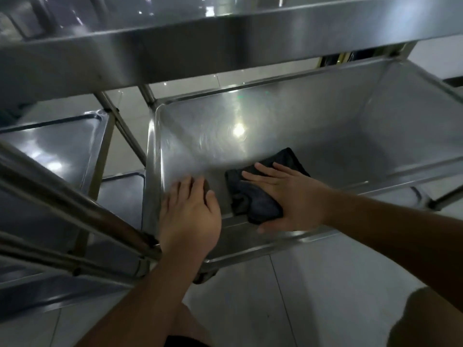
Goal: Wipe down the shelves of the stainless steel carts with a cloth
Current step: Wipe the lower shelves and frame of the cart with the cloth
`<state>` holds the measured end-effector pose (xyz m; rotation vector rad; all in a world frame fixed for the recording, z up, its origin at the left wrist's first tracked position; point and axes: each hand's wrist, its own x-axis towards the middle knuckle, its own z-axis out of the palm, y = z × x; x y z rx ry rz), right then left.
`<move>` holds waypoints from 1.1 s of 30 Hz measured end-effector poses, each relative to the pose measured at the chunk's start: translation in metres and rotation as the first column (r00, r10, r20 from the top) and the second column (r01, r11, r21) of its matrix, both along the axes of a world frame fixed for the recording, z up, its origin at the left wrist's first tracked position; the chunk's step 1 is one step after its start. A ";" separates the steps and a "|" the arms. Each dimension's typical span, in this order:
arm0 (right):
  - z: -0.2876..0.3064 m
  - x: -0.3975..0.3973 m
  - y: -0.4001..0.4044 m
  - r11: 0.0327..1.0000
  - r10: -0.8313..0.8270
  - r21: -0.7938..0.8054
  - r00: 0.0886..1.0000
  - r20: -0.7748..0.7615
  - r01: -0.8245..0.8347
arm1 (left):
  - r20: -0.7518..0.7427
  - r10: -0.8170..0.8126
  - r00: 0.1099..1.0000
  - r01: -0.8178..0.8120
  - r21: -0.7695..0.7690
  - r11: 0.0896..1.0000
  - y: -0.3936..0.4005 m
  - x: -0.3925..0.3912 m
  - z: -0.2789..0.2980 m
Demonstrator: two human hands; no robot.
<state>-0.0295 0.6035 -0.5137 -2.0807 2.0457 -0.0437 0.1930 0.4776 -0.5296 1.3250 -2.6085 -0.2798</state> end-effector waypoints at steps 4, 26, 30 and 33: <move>-0.002 0.008 0.007 1.000 0.028 -0.002 0.999 -0.023 -0.028 | -0.020 0.011 1.000 -0.011 0.024 1.000 -0.003 -0.001 0.000; -0.121 0.055 0.048 0.902 0.399 -0.270 0.891 0.219 -0.337 | -0.238 -0.052 0.970 0.002 -0.205 0.979 0.019 0.023 -0.006; -0.174 0.058 0.007 0.980 0.176 -0.145 0.942 0.286 -0.139 | -0.237 -0.102 0.966 0.021 -0.322 0.946 0.046 0.058 -0.026; -0.201 0.061 -0.009 0.992 0.055 -0.125 0.907 0.418 -0.003 | -0.264 -0.287 0.921 0.153 -0.432 0.889 0.070 0.090 -0.046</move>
